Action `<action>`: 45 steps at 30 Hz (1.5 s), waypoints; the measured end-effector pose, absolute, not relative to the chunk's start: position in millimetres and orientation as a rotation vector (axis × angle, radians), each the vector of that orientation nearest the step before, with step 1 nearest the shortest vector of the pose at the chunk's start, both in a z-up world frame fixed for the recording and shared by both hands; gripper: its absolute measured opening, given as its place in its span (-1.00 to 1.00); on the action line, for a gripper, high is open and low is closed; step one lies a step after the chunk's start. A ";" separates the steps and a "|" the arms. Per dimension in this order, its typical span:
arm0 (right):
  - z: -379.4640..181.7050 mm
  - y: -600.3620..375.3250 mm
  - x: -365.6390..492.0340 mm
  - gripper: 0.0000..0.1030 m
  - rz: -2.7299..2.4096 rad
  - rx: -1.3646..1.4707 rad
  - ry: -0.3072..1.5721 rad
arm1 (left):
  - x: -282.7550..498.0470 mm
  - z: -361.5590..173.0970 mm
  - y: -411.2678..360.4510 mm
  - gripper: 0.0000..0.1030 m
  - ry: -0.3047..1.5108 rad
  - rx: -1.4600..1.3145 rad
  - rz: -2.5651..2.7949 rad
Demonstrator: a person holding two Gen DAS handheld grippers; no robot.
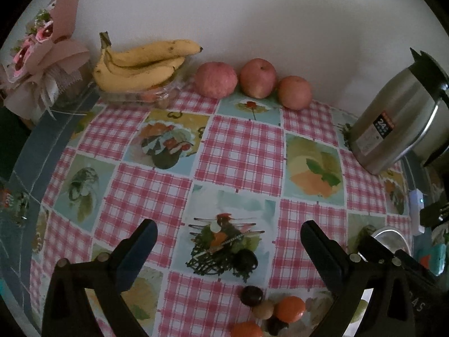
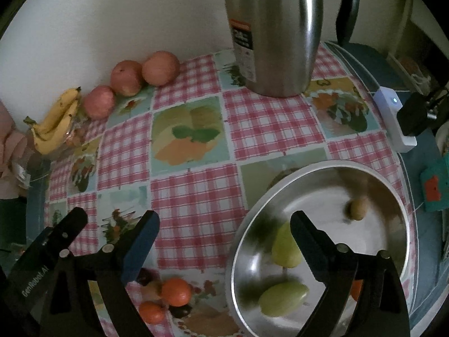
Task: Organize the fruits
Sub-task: 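Withdraw both open tools back toward the remaining fruit, then move both open tools down toward the loose oranges on the cloth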
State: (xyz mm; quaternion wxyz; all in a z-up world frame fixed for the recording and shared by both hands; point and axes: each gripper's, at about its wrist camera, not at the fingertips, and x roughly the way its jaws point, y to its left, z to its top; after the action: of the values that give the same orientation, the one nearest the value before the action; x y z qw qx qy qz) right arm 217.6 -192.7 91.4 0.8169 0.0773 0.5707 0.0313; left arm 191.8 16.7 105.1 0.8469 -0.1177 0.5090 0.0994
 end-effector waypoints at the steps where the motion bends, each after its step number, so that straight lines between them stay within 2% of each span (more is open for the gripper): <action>1: 93.7 -191.3 215.7 0.84 0.061 0.158 1.213 | 190.2 106.7 17.6 1.00 1.071 -0.250 0.210; 24: 145.2 -172.8 156.0 0.84 0.084 0.158 1.174 | 127.3 162.9 50.6 1.00 0.993 -0.282 0.279; 45: 100.5 -168.7 106.9 0.84 0.064 0.114 1.294 | 98.8 112.8 28.6 1.00 1.175 -0.300 0.245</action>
State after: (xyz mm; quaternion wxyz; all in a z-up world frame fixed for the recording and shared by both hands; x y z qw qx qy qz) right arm 106.9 -168.7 100.5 0.7960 0.0530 0.6022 0.0299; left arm 98.8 28.6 112.8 0.8148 -0.1407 0.5506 0.1146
